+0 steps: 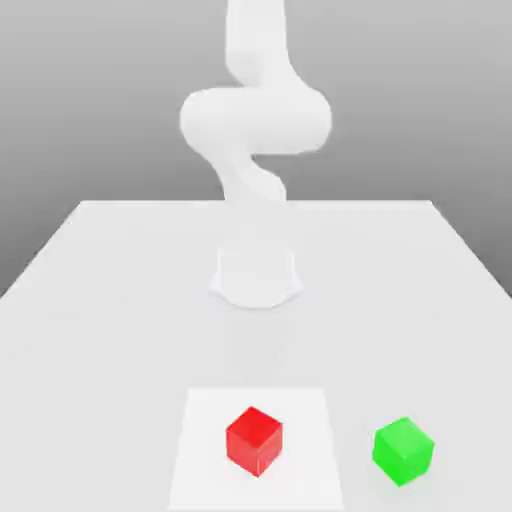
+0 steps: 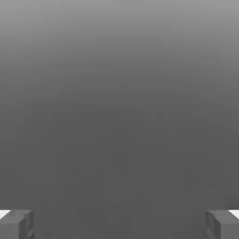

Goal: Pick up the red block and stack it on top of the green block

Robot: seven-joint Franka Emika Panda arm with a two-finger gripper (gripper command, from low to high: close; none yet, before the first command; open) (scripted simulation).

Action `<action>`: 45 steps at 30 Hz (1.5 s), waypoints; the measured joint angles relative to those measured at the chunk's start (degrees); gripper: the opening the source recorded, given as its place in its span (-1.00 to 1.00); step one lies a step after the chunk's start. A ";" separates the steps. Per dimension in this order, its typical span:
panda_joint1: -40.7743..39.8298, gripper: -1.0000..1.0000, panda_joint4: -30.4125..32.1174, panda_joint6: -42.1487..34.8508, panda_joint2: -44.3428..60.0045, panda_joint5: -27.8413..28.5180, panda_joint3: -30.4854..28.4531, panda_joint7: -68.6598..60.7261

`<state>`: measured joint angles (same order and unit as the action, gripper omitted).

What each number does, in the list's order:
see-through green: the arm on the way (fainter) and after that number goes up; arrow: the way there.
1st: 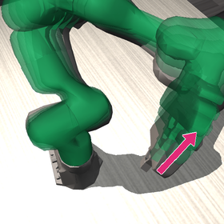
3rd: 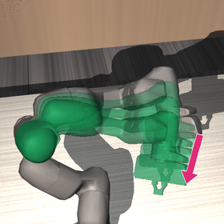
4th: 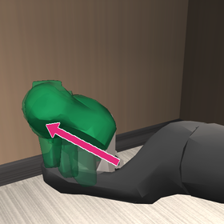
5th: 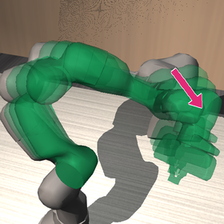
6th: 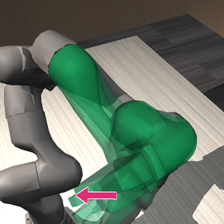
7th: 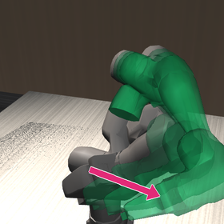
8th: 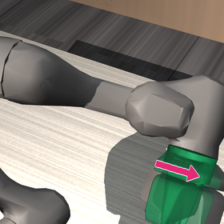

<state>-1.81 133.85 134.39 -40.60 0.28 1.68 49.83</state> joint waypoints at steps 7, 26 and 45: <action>-4.55 0.00 5.88 7.42 14.91 1.30 4.30 11.73; -6.17 0.00 16.92 29.91 54.18 5.18 4.89 37.24; 1.86 -1.00 13.82 18.26 45.69 2.39 13.14 28.91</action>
<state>0.05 147.67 152.65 5.09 2.67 14.82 78.74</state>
